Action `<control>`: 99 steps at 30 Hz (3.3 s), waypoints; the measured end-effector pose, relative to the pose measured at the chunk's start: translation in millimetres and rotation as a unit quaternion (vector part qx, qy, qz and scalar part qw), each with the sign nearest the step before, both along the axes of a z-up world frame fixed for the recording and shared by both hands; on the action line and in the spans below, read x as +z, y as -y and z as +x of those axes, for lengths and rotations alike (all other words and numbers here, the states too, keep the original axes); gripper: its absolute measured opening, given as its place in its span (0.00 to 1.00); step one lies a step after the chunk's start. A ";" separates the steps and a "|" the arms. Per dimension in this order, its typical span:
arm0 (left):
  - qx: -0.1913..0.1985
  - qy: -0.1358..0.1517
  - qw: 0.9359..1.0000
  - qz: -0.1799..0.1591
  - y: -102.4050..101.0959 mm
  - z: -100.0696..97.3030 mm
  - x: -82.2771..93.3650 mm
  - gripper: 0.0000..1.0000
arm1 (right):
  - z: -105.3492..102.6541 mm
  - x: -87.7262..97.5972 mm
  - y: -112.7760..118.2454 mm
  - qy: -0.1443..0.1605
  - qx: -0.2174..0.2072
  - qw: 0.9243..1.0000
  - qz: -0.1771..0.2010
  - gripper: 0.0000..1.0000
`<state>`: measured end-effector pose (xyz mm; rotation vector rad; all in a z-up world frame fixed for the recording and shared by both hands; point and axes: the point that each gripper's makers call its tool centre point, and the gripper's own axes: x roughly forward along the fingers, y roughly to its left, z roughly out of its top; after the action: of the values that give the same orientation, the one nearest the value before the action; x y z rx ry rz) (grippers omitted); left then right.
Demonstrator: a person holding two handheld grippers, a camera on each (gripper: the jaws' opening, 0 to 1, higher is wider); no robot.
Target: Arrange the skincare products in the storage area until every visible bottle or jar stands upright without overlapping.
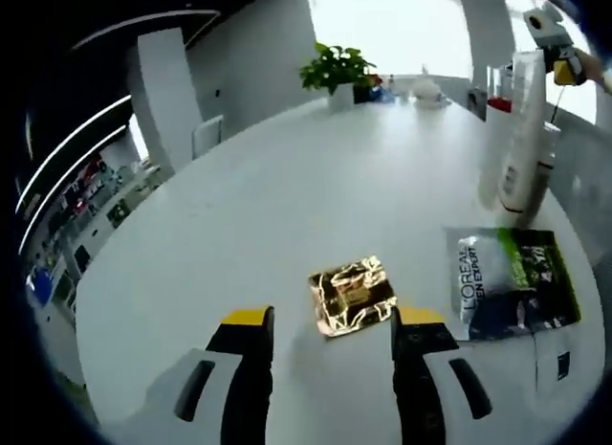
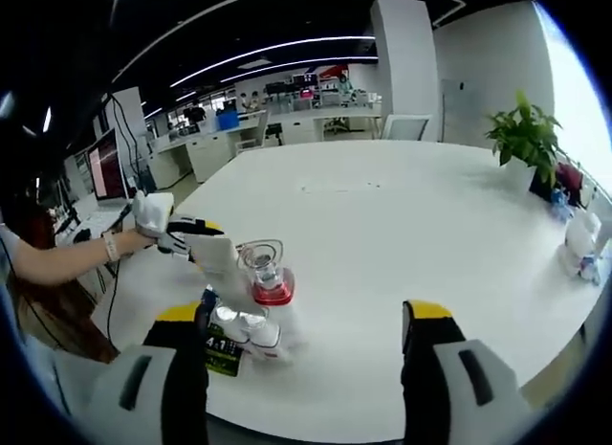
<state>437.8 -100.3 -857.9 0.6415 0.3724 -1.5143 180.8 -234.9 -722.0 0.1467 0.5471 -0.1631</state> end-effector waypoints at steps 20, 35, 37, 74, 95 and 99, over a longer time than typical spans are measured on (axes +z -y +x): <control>-0.098 0.044 0.993 0.048 21.9 10.9 -11.7 0.49 | -10.2 -14.6 10.7 0.004 -0.021 0.999 0.037 0.85; -0.083 -0.026 0.994 0.070 33.5 7.6 -20.0 0.44 | -27.1 -17.7 18.7 -0.003 -0.045 0.998 0.045 0.84; -0.082 -0.039 0.993 0.073 30.5 3.8 -21.5 0.44 | -27.9 -19.3 17.8 -0.004 -0.047 0.998 0.049 0.84; -0.042 -0.067 0.992 0.094 12.1 -0.1 -24.6 0.36 | -17.0 -13.2 -1.5 0.010 -0.003 0.999 0.053 0.94; -0.041 -0.054 0.993 0.099 -30.8 -38.5 -10.4 0.36 | -13.9 -9.7 -19.6 0.015 0.028 0.998 0.054 0.99; -0.039 -0.052 0.993 0.098 -39.7 -44.3 -6.8 0.36 | -13.0 -8.7 -22.8 0.019 0.033 0.998 0.046 0.99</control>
<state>393.5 -60.6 -864.7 0.7397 0.5862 -1.6024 167.8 -212.1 -730.7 0.2208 0.5208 -0.0712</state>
